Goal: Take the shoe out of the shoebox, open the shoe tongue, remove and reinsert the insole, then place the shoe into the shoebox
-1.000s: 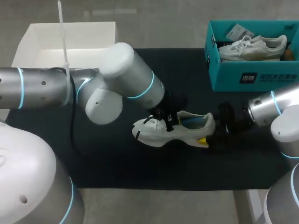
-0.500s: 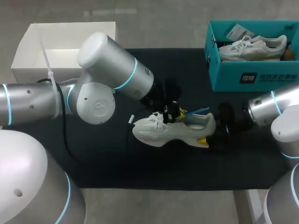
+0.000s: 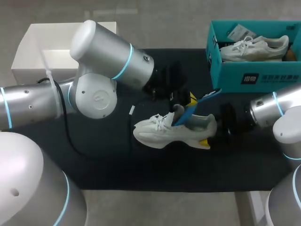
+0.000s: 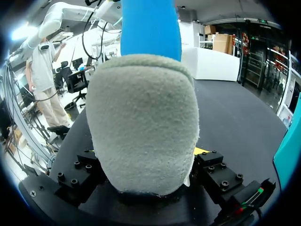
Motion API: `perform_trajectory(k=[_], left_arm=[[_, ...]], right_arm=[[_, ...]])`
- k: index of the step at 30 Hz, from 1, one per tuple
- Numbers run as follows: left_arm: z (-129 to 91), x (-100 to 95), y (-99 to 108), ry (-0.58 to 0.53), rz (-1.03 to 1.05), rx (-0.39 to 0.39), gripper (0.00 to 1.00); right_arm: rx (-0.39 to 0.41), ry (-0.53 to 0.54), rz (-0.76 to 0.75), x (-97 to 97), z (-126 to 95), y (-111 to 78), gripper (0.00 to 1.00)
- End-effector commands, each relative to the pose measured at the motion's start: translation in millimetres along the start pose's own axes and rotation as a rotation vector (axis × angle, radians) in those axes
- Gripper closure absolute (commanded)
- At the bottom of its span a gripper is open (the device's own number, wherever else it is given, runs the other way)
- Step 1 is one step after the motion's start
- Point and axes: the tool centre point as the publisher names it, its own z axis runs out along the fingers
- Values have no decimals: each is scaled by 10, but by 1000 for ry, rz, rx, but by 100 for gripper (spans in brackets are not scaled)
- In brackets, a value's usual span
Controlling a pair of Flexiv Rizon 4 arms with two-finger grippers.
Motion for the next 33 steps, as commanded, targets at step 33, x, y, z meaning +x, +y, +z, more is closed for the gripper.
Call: perform_trajectory(k=[33], left_arm=[[-578,57,-1306,-99,180,24,100]], right_arm=[[3,-2,1,5,39,-23,100]])
